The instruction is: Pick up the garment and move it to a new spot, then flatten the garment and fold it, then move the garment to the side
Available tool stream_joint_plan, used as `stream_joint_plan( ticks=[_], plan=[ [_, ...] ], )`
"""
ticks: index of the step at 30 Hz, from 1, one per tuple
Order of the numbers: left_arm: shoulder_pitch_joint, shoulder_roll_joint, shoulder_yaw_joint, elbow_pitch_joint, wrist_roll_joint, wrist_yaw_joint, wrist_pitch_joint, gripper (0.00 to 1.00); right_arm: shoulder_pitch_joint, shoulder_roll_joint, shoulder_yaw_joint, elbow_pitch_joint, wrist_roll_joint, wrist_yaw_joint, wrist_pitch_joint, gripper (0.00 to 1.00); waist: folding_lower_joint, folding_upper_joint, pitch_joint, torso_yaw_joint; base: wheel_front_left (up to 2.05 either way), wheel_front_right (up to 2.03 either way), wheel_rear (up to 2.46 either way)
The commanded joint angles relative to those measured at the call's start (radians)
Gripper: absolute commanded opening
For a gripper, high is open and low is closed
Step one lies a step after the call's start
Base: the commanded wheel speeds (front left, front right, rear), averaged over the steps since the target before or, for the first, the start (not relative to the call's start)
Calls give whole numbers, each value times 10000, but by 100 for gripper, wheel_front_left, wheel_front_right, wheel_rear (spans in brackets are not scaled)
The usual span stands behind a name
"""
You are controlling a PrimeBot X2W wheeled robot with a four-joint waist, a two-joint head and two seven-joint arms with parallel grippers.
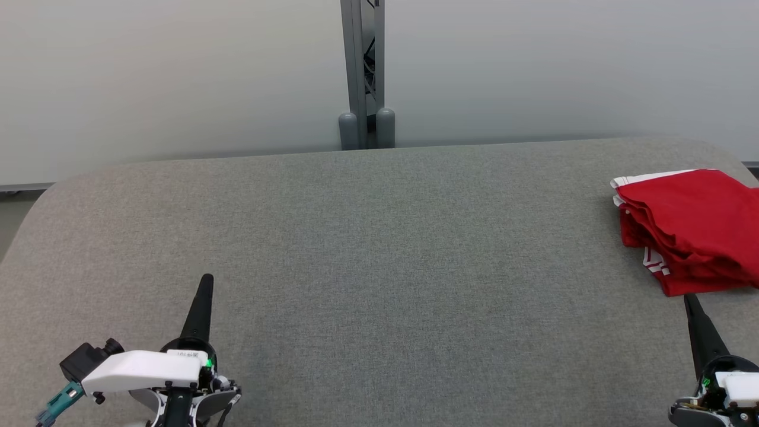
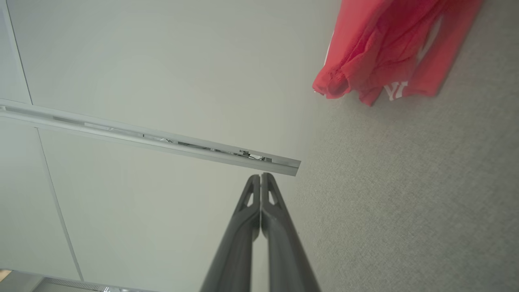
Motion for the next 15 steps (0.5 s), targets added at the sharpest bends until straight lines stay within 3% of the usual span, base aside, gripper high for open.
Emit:
stream_joint_plan(
  ticks=[1, 15],
  plan=[
    [-240, 50, 49, -11, -162, -97, 44, 0, -135, -50, -81, -30, 168, 1, 64, 0, 0, -1, 4, -2, 0, 0, 0],
    [-521, 41, 128, 156, -1150, -249, 277, 0, -254, -10, -400, -8, 1178, 1, 434, 0, 0, -1, 71, -38, 0, 0, 0]
  ],
)
